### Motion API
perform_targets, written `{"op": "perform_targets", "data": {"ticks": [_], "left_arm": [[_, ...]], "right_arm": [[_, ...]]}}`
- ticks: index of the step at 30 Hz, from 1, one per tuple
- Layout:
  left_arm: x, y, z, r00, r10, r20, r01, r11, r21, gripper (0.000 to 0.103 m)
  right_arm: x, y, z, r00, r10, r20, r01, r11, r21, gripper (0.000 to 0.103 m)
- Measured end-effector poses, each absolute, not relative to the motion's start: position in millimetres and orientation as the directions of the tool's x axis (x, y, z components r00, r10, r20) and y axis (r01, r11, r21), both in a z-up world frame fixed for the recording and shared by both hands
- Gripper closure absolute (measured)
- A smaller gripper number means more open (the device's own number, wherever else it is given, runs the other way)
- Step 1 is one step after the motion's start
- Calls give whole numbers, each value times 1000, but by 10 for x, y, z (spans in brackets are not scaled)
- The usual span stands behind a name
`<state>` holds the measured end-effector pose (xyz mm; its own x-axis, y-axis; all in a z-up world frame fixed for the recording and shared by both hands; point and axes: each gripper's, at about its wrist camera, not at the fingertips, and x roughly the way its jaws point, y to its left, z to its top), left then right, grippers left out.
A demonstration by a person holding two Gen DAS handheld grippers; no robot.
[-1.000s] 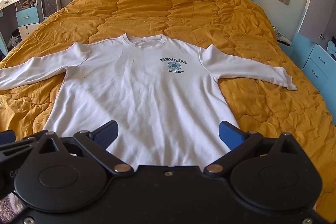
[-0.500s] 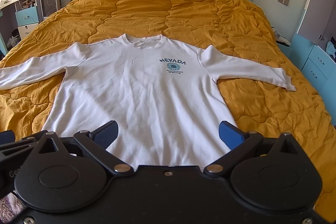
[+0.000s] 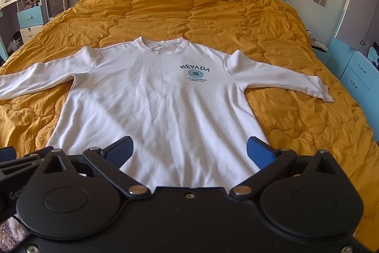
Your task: Fold small clothes
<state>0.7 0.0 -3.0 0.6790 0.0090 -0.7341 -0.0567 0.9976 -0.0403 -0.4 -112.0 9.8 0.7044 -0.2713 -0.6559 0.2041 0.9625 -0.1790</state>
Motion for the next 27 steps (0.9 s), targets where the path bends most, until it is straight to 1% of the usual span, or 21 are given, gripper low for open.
{"op": "perform_targets", "data": {"ticks": [27], "left_arm": [[1,-7,-53,675,8,-737,-58,997,-43,40]], "right_arm": [[-3,-1112,109,703,-275,-656,204,961,-185,0]]}}
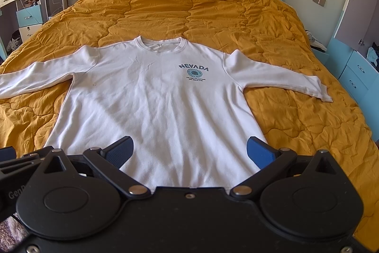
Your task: Fold small clothes
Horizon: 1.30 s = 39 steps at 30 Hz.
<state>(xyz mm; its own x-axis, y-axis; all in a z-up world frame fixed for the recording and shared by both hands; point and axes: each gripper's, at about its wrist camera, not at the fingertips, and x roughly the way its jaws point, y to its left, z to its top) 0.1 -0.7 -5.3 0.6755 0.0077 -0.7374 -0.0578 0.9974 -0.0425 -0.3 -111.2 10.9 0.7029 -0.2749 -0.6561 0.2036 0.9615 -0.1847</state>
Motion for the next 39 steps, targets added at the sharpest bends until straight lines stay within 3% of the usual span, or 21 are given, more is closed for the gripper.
{"op": "perform_targets", "data": {"ticks": [31,36,39], "left_arm": [[243,24,-71,677,-24,-736,-44,996,-73,40],[480,401,2,725,-117,-678,-45,975,-217,40],[624,845,9,777,-155,-611,-79,938,-338,40]], "right_arm": [[154,-1129,103,726,-281,-627,209,960,-188,0],[301,-1066,273,819,-226,-527,164,973,-162,0],[383,-1081,359,894,-81,-441,61,996,-60,0]]}}
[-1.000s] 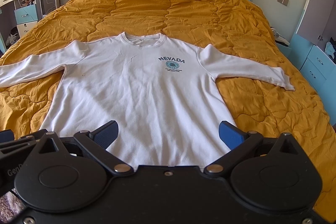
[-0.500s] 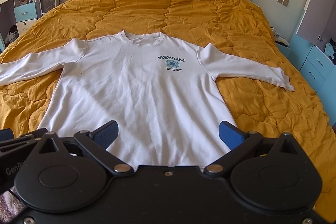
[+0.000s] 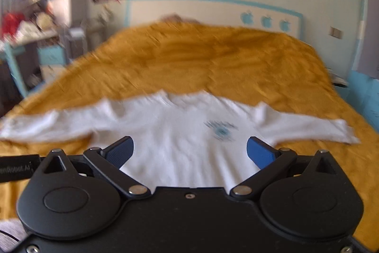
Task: Fold small clothes
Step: 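Grasp the sleeve cuff with the left gripper and lift it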
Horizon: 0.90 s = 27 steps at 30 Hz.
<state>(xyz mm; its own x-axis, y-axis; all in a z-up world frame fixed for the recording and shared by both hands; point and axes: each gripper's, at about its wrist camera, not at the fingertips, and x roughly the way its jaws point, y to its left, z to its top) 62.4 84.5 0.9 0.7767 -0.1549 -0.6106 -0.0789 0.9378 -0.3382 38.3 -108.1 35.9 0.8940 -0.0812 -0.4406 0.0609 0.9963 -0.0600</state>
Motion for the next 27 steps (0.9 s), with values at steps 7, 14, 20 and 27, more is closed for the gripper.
{"op": "perform_targets", "data": {"ticks": [7,14,20,27], "left_arm": [[870,2246,-200,921,68,-384,-274,814,-513,40],[1321,3531,-930,875,263,-406,-481,561,-673,42],[1659,4032,-1456,863,287,-415,-503,420,-755,45],[1842,4356,-1681,900,284,-329,-421,382,-823,49]], "right_arm": [[1050,-1069,118,901,234,-365,-183,969,169,0],[1568,-978,-373,855,320,-408,-225,938,264,0],[1925,-933,-652,808,359,-468,-233,923,305,0],[2091,-897,-891,782,365,-505,-200,914,352,0]]}}
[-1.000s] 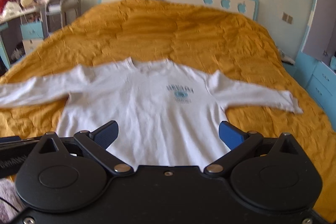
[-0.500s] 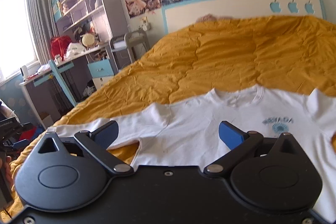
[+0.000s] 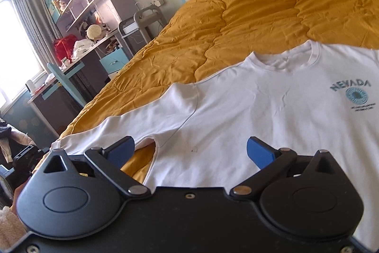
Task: Fold small clothes
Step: 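Grasp the sleeve cuff with the left gripper and lift it, then carry the sleeve across the body with the left gripper while the right gripper grasps the other cuff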
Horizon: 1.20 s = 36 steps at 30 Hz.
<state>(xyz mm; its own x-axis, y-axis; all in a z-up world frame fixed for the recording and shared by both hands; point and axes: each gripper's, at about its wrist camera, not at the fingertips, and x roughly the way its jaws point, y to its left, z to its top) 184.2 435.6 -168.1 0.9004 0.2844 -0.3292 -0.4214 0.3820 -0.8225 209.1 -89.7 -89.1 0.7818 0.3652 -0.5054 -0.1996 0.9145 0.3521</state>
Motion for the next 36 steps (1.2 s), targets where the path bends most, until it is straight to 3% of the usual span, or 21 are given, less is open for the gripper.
{"op": "perform_targets", "data": {"ticks": [3,6,13,21,28,32,36], "left_arm": [[1871,4364,-1726,913,260,-313,-396,392,-831,53],[1905,4392,-1781,919,237,-315,-386,385,-838,100],[2050,4355,-1544,941,191,-281,-338,456,-823,101],[2478,3805,-461,994,31,-109,-105,616,-781,101],[3034,2388,306,962,-274,5,191,659,-727,101],[3358,1371,379,897,-441,6,317,635,-705,101],[3675,381,118,813,-580,-40,370,570,-734,100]], "right_arm": [[2126,-791,-927,776,361,-517,-209,921,329,0],[2133,-743,-947,767,362,-530,-207,921,330,0],[2081,-781,-928,768,326,-552,-190,938,290,0],[1948,-1142,-782,797,297,-526,-112,928,355,0],[1824,-1632,-587,844,261,-469,-39,901,432,0],[1769,-1958,-440,877,230,-422,3,875,484,0],[1721,-2351,-298,912,181,-367,48,844,534,0]]}}
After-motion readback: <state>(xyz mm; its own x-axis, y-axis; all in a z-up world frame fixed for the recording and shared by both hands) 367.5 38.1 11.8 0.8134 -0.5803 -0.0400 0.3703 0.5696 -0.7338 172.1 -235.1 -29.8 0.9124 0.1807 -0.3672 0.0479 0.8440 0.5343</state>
